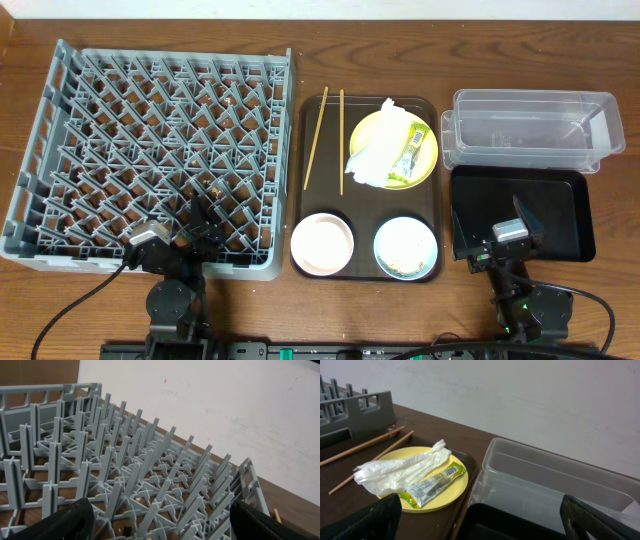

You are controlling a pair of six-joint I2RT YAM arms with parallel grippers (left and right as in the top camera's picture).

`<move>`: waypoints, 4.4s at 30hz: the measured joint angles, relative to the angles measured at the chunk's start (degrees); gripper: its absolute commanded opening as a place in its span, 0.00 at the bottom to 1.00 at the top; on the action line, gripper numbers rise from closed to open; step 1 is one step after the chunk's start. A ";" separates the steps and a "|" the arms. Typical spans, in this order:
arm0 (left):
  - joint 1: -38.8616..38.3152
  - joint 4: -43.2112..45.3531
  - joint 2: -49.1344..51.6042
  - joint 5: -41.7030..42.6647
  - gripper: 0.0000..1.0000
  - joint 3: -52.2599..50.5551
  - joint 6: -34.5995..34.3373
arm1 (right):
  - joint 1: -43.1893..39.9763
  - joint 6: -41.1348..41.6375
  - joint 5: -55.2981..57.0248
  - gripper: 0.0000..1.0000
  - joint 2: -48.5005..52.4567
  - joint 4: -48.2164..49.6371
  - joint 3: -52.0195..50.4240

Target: Sort waste into correct bins and load items into the dishwasher

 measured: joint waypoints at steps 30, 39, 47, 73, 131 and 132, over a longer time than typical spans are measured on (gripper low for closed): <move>0.00 0.00 0.02 0.00 0.90 0.00 0.00 | 0.00 0.00 0.02 0.99 0.00 0.00 0.00; 0.00 0.00 0.00 0.00 0.90 0.00 0.00 | 0.00 0.00 0.00 0.99 0.00 0.00 0.00; 0.00 -0.02 0.02 0.00 0.91 0.00 0.00 | 0.00 0.00 0.02 0.99 0.00 0.00 0.00; 0.00 -0.02 0.02 0.00 0.91 0.00 0.00 | 0.00 0.00 0.02 0.99 0.00 0.00 0.00; 0.00 -5.16 18.12 11.43 0.90 22.34 -0.76 | 0.00 7.50 -9.79 0.99 37.16 -11.85 38.60; 0.00 -7.85 21.86 11.93 0.91 26.95 -0.24 | 0.00 6.95 -10.93 0.99 40.02 -14.19 41.48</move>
